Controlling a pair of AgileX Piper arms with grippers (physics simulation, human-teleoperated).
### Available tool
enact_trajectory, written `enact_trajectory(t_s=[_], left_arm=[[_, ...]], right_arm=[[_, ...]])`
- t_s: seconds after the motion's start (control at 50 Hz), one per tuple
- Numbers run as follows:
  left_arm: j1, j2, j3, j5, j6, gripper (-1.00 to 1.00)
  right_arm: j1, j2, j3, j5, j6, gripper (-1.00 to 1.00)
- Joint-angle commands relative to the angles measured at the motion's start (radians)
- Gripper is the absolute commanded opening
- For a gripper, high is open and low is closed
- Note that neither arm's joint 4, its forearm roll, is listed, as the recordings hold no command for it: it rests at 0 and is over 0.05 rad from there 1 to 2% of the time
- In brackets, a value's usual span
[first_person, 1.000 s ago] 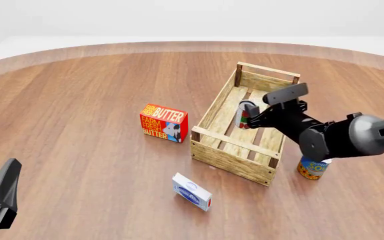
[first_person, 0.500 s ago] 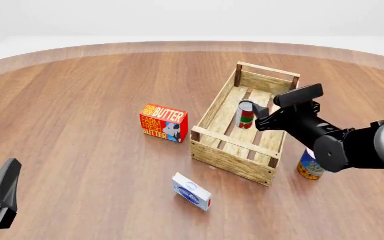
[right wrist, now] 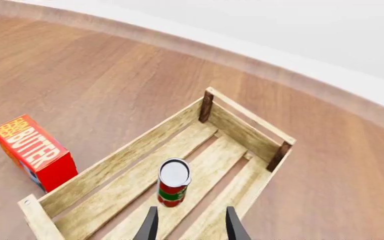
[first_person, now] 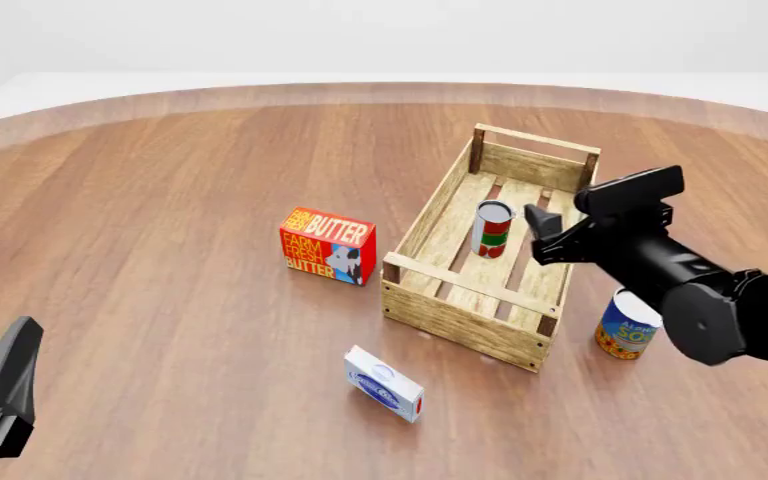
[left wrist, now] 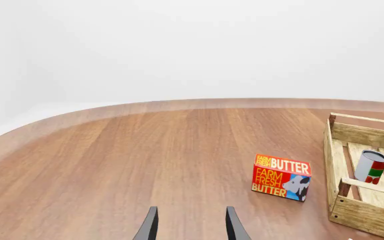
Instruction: Pick up the tomato sauce, and put it in the wooden tray.
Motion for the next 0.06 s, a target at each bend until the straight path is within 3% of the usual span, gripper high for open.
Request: enact_trajectory(t_s=[0.02,0.06], left_arm=[[0.000,0.000,0.000,0.000,0.000,1.00],[0.000,0.000,0.000,0.000,0.000,1.00]], right_arm=[[-0.009,-0.070,0.034,0.018,-0.010,1.00],[-0.012,-0.075,0.039,0.017,-0.011,1.00]])
